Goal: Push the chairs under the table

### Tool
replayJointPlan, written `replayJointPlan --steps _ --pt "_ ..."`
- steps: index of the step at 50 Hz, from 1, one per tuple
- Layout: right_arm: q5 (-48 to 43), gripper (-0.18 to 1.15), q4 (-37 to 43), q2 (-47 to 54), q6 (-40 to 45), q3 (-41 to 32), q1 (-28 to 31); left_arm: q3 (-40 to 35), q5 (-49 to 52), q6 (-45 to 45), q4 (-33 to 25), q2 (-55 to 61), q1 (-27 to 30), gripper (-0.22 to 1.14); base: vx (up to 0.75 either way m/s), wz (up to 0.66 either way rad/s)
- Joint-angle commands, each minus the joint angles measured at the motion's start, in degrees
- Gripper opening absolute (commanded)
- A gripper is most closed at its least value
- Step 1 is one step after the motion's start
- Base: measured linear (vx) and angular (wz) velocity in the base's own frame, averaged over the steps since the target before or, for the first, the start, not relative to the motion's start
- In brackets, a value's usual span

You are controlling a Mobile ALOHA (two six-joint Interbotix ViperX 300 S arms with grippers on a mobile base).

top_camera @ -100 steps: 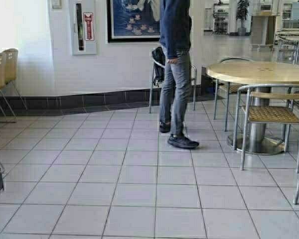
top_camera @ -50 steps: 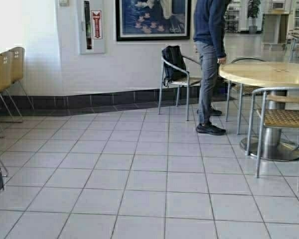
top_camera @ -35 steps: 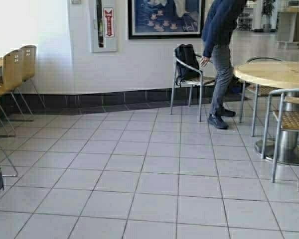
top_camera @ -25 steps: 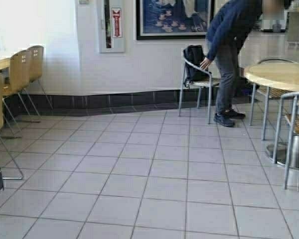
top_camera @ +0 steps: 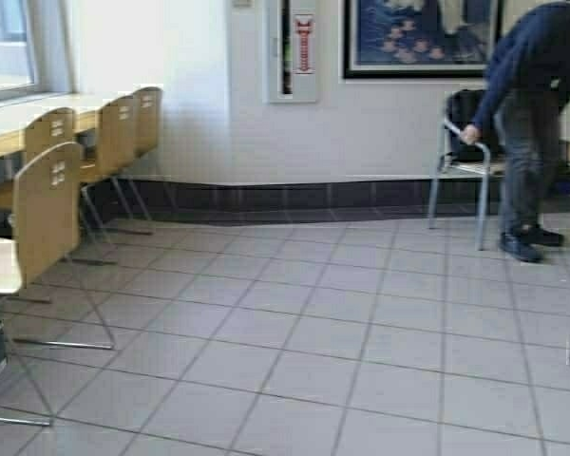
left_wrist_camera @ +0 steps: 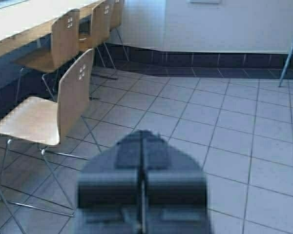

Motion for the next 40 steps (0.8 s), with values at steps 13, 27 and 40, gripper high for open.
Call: replayJointPlan --steps 13,27,40 --pt "0.7 0.04 0.09 -0.35 0.0 -0.7 0.09 -0.26 -0.44 -0.26 0.35 -0.44 -1.41 0.04 0.29 0.62" --pt "1.05 0.04 0.18 -0.62 0.09 -0.7 0.44 -0.62 -0.53 -0.26 0.35 -0.62 -1.41 0.04 0.28 0.65" --pt "1.14 0.04 0.09 0.62 0.09 -1.49 0.53 -1.23 -0.88 0.0 0.35 -0.26 -1.41 0.04 0.23 0.52"
